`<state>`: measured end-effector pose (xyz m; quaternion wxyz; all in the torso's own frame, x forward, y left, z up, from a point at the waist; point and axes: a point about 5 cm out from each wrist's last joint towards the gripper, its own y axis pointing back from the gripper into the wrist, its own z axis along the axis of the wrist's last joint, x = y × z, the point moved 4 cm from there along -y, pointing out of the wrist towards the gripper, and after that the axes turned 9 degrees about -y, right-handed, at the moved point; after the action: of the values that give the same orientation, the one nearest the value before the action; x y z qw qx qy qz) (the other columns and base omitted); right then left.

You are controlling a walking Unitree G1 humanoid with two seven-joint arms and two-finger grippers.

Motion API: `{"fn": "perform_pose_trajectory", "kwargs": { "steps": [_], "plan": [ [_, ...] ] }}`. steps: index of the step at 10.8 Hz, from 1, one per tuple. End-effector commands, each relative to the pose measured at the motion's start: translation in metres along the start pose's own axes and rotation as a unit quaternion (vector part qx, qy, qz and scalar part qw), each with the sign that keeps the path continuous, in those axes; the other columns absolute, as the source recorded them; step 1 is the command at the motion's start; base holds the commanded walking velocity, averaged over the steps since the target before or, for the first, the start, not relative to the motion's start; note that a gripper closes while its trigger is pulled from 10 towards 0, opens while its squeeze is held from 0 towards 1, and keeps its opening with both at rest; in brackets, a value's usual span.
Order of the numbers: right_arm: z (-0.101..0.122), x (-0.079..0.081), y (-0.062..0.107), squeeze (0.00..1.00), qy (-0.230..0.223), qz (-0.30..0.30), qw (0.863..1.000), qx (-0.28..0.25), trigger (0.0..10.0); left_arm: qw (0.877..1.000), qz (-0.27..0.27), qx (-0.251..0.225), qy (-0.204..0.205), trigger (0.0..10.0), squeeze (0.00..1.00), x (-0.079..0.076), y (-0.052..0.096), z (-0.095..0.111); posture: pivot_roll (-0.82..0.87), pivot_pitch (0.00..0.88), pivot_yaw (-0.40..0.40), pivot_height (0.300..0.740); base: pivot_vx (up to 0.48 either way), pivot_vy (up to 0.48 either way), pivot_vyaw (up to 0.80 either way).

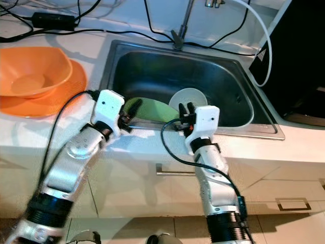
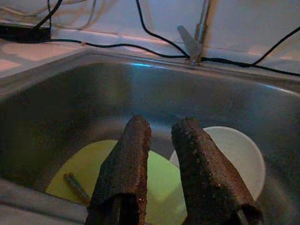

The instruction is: Kitchen organization

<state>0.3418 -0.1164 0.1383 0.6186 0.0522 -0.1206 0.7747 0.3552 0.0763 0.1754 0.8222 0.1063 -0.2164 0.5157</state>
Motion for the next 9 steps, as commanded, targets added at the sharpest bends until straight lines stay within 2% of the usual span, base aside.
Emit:
{"fn": "perform_pose_trajectory", "kwargs": {
  "steps": [1, 2, 3, 4, 5, 6, 8, 9],
  "plan": [
    [0.0, -0.005, 0.0, 0.0, 0.004, -0.012, 1.0, 0.005, 10.0, 0.999, -0.009, -0.033, -0.032, 10.0, 0.0, -0.003, -0.005, 0.021, -0.04, 0.065, -0.161, 0.719, 0.0, 0.0, 0.0],
    [-0.003, -0.002, 0.0, 0.0, -0.001, -0.014, 1.0, 0.01, 10.0, 0.994, 0.001, -0.053, -0.093, 10.0, 0.0, 0.011, -0.009, 0.041, -0.03, 0.065, -0.162, 0.719, 0.0, 0.0, 0.0],
    [-0.005, 0.0, 0.0, 0.0, -0.006, -0.015, 1.0, 0.012, 10.0, 0.988, 0.018, -0.068, -0.137, 10.0, 1.0, 0.032, -0.011, 0.058, -0.02, 0.062, -0.158, 0.719, 0.0, 0.0, 0.0],
    [-0.007, 0.004, 0.001, 0.0, -0.009, -0.012, 1.0, 0.015, 10.0, 0.983, 0.029, -0.072, -0.168, 10.0, 1.0, 0.053, -0.01, 0.069, -0.02, 0.062, -0.158, 0.719, 0.0, 0.0, 0.0],
    [-0.008, 0.004, 0.001, 0.0, -0.009, -0.012, 1.0, 0.016, 10.0, 0.98, 0.027, -0.07, -0.186, 10.0, 1.0, 0.062, -0.008, 0.072, -0.02, 0.062, -0.158, 0.719, 0.0, 0.0, 0.0],
    [-0.008, 0.003, 0.001, 0.0, -0.01, -0.014, 1.0, 0.017, 10.0, 0.972, 0.029, -0.051, -0.229, 10.0, 1.0, 0.086, 0.002, 0.072, -0.01, 0.064, -0.157, 0.719, 0.0, 0.0, 0.0],
    [-0.009, 0.004, 0.0, 0.0, -0.012, -0.015, 1.0, 0.018, 10.0, 0.965, 0.017, -0.023, -0.26, 10.0, 1.0, 0.105, 0.017, 0.067, -0.01, 0.061, -0.155, 0.719, 0.0, 0.0, 0.0],
    [-0.01, 0.006, 0.001, 0.0, -0.014, -0.013, 1.0, 0.019, 10.0, 0.962, -0.02, -0.005, -0.271, 10.0, 0.0, 0.106, 0.028, 0.062, 0.0, 0.058, -0.155, 0.719, 0.0, 0.0, 0.0]
  ]
}}
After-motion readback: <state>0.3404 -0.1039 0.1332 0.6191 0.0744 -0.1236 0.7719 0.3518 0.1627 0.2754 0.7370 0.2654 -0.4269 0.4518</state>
